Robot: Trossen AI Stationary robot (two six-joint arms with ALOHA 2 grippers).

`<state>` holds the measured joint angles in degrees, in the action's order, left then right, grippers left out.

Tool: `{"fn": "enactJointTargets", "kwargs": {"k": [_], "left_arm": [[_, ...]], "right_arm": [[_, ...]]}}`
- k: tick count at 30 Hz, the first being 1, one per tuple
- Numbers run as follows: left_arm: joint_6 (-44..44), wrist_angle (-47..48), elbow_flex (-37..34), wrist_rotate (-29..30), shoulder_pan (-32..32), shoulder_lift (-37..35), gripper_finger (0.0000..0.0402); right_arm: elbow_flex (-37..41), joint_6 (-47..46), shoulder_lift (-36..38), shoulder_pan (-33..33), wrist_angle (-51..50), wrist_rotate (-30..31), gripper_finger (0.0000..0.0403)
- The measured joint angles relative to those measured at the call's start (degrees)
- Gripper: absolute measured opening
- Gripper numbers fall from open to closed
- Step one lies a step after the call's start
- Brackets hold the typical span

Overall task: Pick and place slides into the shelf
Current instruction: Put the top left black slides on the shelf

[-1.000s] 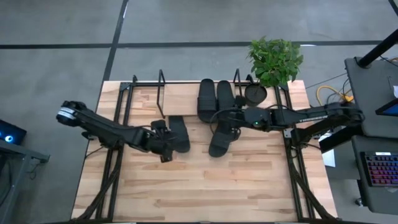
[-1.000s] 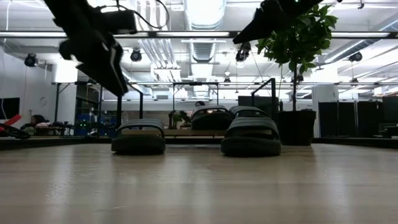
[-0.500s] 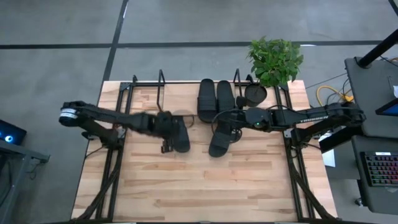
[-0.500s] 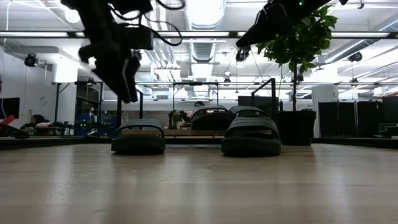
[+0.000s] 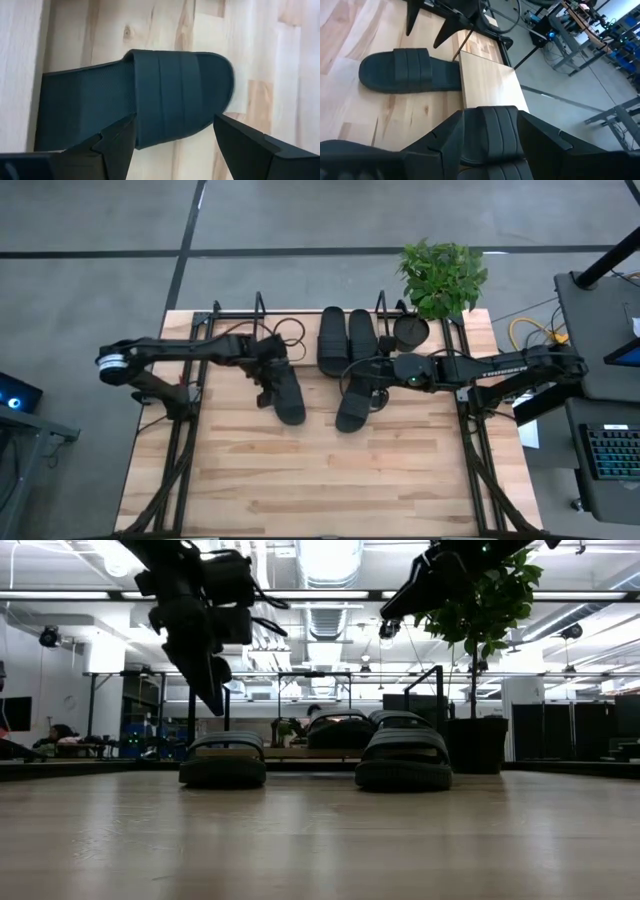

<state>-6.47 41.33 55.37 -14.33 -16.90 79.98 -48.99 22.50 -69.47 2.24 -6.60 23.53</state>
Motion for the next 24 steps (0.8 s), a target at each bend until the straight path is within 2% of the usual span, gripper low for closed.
{"fn": "enactJointTargets", "kwargs": {"k": [12, 16, 21, 24], "left_arm": [[-3.8, 0.1, 0.5, -7.1, -3.4, 7.2, 0.0249], [-4.9, 0.3, 0.7, -7.8, -3.4, 10.0, 0.0249], [-5.8, 1.8, 1.3, -13.8, -3.5, 11.8, 0.0249], [-6.0, 2.3, 1.3, -15.2, -3.5, 12.1, 0.0241]], "right_arm": [[0.0, 0.1, 0.0, 0.0, -0.5, 0.0, 0.0173], [0.0, 0.1, 0.0, 0.0, -0.5, 0.0, 0.0173], [0.0, 0.1, 0.0, 0.0, -0.6, 0.0, 0.0173], [0.0, 0.1, 0.0, 0.0, -0.6, 0.0, 0.0173]]}}
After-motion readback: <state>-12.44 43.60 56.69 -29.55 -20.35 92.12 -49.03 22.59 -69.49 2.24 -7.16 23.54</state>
